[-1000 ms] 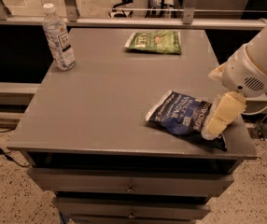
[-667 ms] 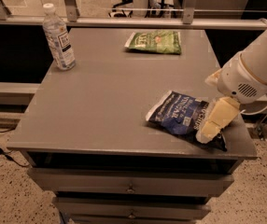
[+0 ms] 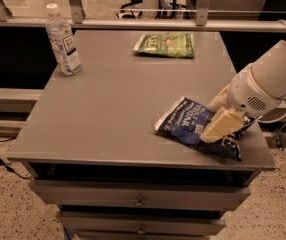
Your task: Move blue chip bag near green jalapeno chip bag
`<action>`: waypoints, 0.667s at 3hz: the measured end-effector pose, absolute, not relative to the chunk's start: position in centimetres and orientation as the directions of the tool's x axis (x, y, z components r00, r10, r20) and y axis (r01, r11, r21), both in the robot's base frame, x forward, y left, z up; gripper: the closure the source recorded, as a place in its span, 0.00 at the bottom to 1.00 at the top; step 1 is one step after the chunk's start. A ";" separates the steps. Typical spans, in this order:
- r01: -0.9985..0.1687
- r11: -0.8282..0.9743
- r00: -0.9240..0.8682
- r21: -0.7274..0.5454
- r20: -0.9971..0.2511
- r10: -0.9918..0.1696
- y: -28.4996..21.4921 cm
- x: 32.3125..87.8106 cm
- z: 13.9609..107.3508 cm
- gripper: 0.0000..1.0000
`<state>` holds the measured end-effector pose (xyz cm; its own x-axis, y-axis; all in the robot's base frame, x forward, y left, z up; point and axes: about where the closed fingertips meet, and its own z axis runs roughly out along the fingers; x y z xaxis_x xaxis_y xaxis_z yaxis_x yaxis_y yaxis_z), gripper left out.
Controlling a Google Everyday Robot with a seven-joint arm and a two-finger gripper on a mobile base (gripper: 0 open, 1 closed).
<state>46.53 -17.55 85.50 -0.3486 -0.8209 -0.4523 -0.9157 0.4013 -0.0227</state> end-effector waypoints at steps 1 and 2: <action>-0.913 0.406 -0.349 -0.030 -0.455 -0.819 -17.6 46.9 85.4 0.62; -0.913 0.401 -0.327 -0.073 -0.457 -0.827 -17.9 48.4 86.5 0.87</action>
Offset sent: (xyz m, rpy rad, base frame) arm 0.0390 -0.0106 0.0243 -0.0296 -0.1020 -0.0013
